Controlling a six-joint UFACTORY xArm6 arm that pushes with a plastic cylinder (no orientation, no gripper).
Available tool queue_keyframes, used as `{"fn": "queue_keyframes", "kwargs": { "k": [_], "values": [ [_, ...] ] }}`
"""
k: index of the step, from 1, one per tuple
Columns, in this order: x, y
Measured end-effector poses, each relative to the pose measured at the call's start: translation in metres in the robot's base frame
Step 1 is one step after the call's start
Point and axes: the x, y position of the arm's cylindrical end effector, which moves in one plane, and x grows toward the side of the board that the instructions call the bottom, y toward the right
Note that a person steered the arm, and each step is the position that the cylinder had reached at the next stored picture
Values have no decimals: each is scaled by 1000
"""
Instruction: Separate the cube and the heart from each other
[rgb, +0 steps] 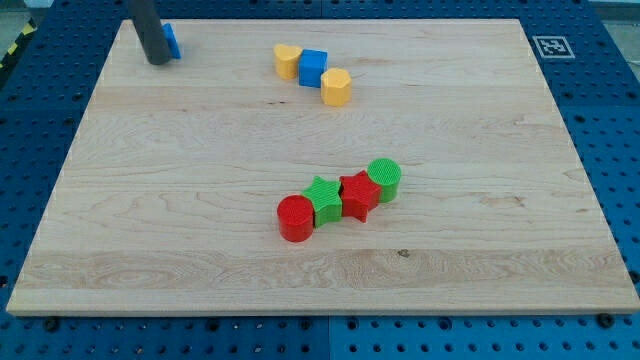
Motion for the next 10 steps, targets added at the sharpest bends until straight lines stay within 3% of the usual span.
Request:
{"fn": "queue_keyframes", "kwargs": {
  "k": [2,4,7,10],
  "values": [
    [-11,41],
    [11,189],
    [21,299],
    [53,272]
  ]
}}
